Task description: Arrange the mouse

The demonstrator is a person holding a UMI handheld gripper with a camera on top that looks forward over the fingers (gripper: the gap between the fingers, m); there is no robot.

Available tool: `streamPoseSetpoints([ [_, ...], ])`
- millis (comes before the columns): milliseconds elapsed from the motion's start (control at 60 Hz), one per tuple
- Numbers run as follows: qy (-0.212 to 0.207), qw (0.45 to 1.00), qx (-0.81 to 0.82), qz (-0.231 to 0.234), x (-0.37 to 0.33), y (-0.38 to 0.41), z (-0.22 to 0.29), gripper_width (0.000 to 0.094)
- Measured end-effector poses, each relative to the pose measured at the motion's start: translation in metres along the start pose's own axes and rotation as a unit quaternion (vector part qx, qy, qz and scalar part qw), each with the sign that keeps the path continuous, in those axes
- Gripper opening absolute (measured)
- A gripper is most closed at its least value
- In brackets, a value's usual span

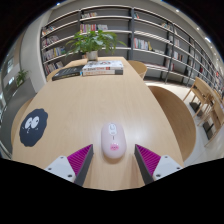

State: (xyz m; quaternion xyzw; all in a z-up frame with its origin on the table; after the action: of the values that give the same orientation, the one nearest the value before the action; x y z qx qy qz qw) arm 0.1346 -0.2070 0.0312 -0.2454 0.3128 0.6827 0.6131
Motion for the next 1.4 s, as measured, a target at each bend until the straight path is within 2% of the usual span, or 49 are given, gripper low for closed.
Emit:
streamPoseSetpoints([
  [100, 0.000, 1.000, -0.002, 0.010, 0.020, -0.004, 0.014, 0.0785],
  [150, 0.009, 1.000, 0.001, 0.008, 0.010, -0.006, 0.029, 0.0713],
  [167, 0.005, 1.000, 0.001, 0.007, 0.029, -0.012, 0.022, 0.0688],
  [300, 0.006, 1.000, -0.003, 0.006, 0.036, -0.013, 0.024, 0.0483],
  [400, 0.006, 1.000, -0.015, 0.002, 0.035, -0.013, 0.024, 0.0463],
  [500, 0.017, 1.000, -0.005, 0.001, 0.037, -0.011, 0.024, 0.0367],
  [517, 0.021, 1.000, -0.002, 0.001, 0.036, -0.011, 0.024, 0.0363],
  [533, 0.025, 1.000, 0.001, 0.000, 0.036, -0.011, 0.024, 0.0400],
  [550, 0.026, 1.000, 0.004, 0.000, 0.035, -0.011, 0.026, 0.0317],
  [633, 0.031, 0.999, 0.011, -0.015, 0.029, -0.007, 0.036, 0.0295],
  [700, -0.005, 0.999, -0.001, -0.036, 0.008, 0.002, 0.073, 0.0297],
  [900, -0.142, 0.989, -0.037, -0.010, -0.065, 0.112, 0.226, 0.0295],
  [983, -0.177, 0.983, -0.046, 0.004, -0.083, 0.173, 0.262, 0.0293],
  [1067, -0.186, 0.980, -0.061, 0.019, -0.084, 0.233, 0.273, 0.0293],
  [1117, -0.184, 0.980, -0.073, 0.030, -0.074, 0.270, 0.262, 0.0293],
  [1183, -0.159, 0.982, -0.085, 0.048, -0.048, 0.309, 0.245, 0.0293],
  [1250, -0.121, 0.986, -0.088, 0.067, -0.013, 0.339, 0.211, 0.0293],
  [1400, -0.028, 0.995, -0.068, 0.065, 0.063, 0.354, 0.117, 0.0293],
])
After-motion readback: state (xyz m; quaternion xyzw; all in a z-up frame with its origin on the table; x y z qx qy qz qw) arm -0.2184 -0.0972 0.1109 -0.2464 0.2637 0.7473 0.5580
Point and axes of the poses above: the point between the fingertips, and its own axes, seen from behind it with the camera up: y to the left, z up, x forward, the way the camera looks, the point moved 4 cm from there along -x, backward, against the way the camera looks, and after that the axes turned 11 degrees about z, right-handed, at the moved point
